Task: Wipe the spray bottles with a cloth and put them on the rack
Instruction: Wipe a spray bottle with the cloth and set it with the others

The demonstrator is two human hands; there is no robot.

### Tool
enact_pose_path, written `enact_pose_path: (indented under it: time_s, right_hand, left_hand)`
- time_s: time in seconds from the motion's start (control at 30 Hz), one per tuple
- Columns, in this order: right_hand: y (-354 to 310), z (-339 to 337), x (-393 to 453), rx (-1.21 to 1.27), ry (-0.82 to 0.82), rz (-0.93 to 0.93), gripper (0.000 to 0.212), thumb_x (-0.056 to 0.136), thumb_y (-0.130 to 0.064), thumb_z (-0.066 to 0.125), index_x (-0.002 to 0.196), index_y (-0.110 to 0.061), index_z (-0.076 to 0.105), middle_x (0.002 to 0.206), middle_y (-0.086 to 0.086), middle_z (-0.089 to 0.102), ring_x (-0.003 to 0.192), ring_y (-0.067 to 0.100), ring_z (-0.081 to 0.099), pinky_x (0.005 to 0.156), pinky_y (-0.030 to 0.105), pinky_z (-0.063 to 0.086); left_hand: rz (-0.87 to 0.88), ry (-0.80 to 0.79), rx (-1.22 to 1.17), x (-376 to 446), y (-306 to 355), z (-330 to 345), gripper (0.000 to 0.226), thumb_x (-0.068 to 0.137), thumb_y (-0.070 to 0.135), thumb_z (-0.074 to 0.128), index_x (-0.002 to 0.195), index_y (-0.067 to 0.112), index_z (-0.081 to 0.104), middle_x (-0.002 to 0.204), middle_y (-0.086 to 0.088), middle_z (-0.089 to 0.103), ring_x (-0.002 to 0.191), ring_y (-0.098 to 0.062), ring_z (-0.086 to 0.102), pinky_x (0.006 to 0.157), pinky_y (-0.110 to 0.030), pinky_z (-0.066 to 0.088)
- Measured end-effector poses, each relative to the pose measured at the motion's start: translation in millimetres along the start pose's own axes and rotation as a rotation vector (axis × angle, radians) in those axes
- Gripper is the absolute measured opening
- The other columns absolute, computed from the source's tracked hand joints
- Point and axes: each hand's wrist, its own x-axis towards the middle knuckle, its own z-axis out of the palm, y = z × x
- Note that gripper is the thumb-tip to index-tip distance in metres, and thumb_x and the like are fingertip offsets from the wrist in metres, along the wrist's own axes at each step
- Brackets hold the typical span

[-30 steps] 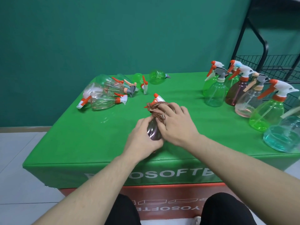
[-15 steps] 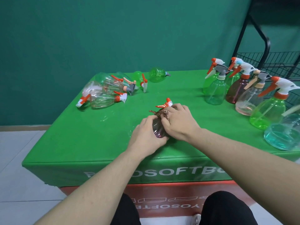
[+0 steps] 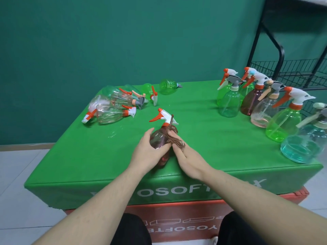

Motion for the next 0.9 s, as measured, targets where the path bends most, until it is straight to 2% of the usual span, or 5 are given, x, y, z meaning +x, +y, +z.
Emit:
enact_pose_path:
  time_s: [0.13, 0.37, 0.53, 0.63, 0.9]
  right_hand:
    - [-11, 4, 10, 0.078, 0.025, 0.06, 0.049, 0.111, -0.031, 0.029, 0.16, -0.029, 0.025, 0.154, -0.025, 0.026, 0.142, -0.009, 0.019, 0.104, -0.005, 0.006]
    - [-32, 17, 20, 0.26, 0.096, 0.122, 0.048, 0.111, -0.037, 0.026, 0.155, -0.022, 0.039, 0.157, -0.005, 0.042, 0.143, 0.009, 0.036, 0.116, 0.019, 0.025]
    - [-32, 12, 25, 0.298, 0.195, 0.057, 0.043, 0.111, -0.029, 0.03, 0.15, -0.019, 0.046, 0.149, -0.003, 0.048, 0.133, 0.005, 0.044, 0.106, 0.006, 0.027]
    - [-33, 0, 40, 0.283, 0.26, 0.065, 0.042, 0.11, -0.032, 0.033, 0.148, -0.021, 0.048, 0.148, -0.003, 0.048, 0.129, 0.004, 0.047, 0.115, 0.021, 0.031]
    - [-22, -7, 34, 0.07, 0.247, -0.063, 0.049, 0.106, -0.037, 0.045, 0.152, -0.022, 0.04, 0.159, -0.006, 0.035, 0.144, -0.004, 0.027, 0.122, 0.019, 0.015]
  left_hand:
    - [-0.007, -0.062, 0.029, -1, 1, -6, 0.106, 0.074, 0.051, 0.087, 0.16, 0.027, 0.03, 0.153, 0.005, 0.048, 0.135, -0.015, 0.051, 0.114, -0.034, 0.04]
    - [-0.059, 0.025, -0.32, -6, 3, -1, 0.067, 0.081, 0.029, 0.087, 0.137, 0.033, 0.05, 0.114, 0.017, 0.065, 0.101, 0.002, 0.062, 0.086, -0.017, 0.049]
    - [-0.134, -0.046, -0.667, -3, 7, 10, 0.056, 0.088, 0.027, 0.08, 0.137, 0.029, 0.054, 0.119, 0.002, 0.073, 0.1, -0.015, 0.074, 0.084, -0.031, 0.059]
    - [-0.151, -0.141, -0.842, -2, 12, 19, 0.051, 0.087, 0.025, 0.073, 0.135, 0.028, 0.057, 0.12, -0.007, 0.075, 0.096, -0.025, 0.076, 0.076, -0.042, 0.062]
    - [-0.14, -0.169, -0.916, 8, 13, 36, 0.037, 0.1, 0.031, 0.06, 0.136, 0.032, 0.057, 0.117, -0.001, 0.077, 0.093, -0.019, 0.075, 0.067, -0.037, 0.059]
